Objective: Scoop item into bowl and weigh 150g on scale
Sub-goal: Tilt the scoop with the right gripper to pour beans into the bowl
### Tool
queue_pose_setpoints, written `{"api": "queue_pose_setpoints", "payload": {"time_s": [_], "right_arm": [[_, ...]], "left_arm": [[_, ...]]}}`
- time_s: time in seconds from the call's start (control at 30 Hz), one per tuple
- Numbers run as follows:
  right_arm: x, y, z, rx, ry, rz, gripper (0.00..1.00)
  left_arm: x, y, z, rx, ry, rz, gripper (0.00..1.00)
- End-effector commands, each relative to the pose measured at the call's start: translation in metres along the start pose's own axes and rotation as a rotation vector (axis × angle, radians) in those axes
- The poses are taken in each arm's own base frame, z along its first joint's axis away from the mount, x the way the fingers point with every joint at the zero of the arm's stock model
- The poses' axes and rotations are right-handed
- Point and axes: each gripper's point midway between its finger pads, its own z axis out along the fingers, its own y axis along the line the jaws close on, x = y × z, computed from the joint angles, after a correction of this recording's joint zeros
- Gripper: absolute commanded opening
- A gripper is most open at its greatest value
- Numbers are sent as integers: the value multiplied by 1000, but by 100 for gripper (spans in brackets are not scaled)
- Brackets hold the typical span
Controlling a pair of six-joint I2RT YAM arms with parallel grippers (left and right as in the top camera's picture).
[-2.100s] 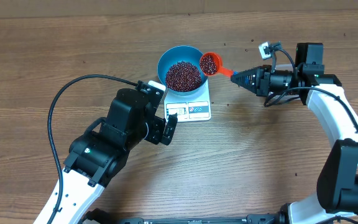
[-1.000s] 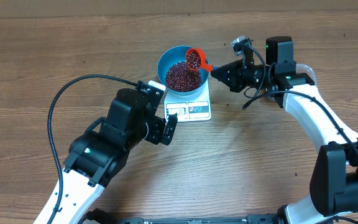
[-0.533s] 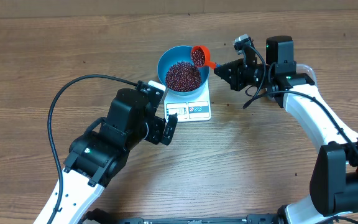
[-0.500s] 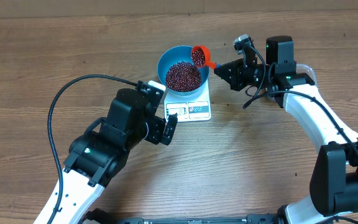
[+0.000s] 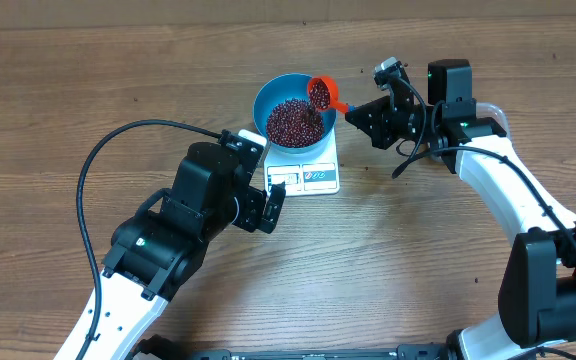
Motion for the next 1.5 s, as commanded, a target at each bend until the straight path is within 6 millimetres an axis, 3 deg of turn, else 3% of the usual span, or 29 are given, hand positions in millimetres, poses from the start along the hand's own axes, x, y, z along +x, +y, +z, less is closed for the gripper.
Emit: {"api": "queue_pose_setpoints", "payload": {"time_s": [0.0, 1.47], "right_arm": [[-3, 1, 1, -4, -5, -41, 4], [2, 2, 1, -9, 12, -253, 4]], "left_arm": [[2, 4, 1, -13, 5, 3, 100], [2, 4, 1, -13, 5, 3, 100]]}}
